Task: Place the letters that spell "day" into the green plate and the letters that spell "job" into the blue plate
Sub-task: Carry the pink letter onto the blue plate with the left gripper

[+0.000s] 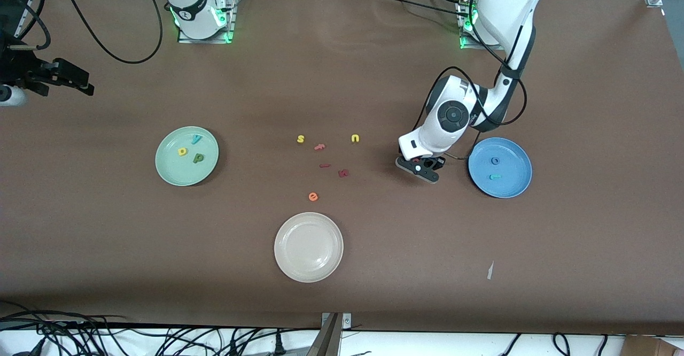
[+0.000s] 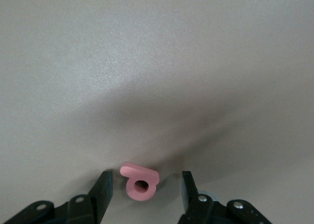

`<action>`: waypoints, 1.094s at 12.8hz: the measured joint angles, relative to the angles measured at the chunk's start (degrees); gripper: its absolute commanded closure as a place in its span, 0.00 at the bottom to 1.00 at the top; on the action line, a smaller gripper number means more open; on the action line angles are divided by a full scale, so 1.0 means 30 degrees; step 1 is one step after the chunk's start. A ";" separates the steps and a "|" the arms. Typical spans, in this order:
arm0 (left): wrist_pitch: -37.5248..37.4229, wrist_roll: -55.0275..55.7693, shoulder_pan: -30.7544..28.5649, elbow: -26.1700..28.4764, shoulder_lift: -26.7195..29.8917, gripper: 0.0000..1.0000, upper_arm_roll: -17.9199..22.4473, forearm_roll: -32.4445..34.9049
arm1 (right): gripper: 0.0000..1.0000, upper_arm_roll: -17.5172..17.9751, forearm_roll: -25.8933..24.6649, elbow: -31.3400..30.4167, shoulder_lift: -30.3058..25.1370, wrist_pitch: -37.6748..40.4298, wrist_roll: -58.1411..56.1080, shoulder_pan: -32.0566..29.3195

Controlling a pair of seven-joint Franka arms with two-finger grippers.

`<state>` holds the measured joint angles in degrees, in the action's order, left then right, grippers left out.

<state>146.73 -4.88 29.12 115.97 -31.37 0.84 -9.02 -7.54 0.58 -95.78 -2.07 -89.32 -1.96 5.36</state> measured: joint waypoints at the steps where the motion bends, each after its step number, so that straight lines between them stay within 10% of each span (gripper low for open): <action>1: 0.0000 0.0000 0.0000 0.0000 -0.0003 0.46 0.0001 0.0000 | 0.00 0.0026 0.0000 0.0000 0.0000 0.0010 0.0086 0.0002; 6: 0.0000 0.0000 -0.0006 -0.0022 -0.0007 0.97 0.0054 0.0001 | 0.00 0.0181 0.0000 0.0004 0.0000 0.0017 0.0294 0.0011; 14: -0.1466 -0.0082 -0.1321 -0.0321 0.1078 0.99 0.0266 0.0024 | 0.00 0.0278 0.0005 0.0027 0.0000 0.0008 0.0313 0.0058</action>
<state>142.34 -5.12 25.15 115.00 -28.13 1.64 -8.95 -6.70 0.60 -95.70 -2.07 -89.29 -1.02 5.53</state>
